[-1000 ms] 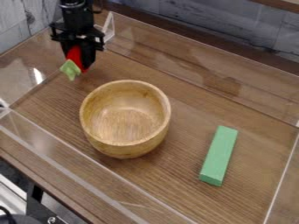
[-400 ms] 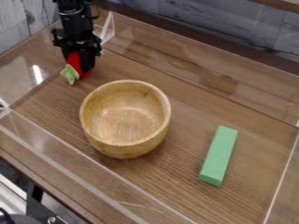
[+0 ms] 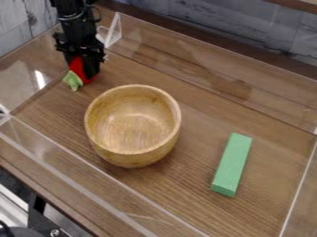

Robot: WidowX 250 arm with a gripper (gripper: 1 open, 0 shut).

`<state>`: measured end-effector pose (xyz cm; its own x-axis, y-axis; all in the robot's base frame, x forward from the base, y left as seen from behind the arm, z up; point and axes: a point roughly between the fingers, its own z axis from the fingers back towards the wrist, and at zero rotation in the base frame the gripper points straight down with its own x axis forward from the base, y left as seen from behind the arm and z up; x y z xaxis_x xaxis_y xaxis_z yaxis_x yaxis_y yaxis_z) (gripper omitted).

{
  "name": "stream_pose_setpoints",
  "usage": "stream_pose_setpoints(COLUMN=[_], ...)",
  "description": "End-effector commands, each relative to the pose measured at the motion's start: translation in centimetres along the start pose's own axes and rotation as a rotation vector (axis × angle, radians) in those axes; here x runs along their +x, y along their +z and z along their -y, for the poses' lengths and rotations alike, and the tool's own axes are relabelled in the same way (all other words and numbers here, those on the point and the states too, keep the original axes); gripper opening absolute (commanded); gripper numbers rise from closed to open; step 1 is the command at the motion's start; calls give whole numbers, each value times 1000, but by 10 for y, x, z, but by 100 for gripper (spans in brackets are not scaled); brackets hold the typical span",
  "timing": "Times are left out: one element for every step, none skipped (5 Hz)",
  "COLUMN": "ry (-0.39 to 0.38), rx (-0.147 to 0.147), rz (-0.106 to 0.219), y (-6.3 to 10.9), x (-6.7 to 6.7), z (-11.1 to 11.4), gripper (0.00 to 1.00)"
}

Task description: Move the red fruit to the left side of the table

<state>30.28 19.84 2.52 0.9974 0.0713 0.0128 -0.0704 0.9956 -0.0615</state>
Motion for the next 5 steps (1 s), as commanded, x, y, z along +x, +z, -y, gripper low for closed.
stream_pose_setpoints(ry=[-34,-64,-87,-110,-83], rx=[10,0,-10,-19,-26], rz=[31,30,29,28,28], y=[10,5,11,17,10], x=[-1,-3,-6,-10,-2], z=[-15,-21,-12,-3,7], gripper=[0,0,0,0,0])
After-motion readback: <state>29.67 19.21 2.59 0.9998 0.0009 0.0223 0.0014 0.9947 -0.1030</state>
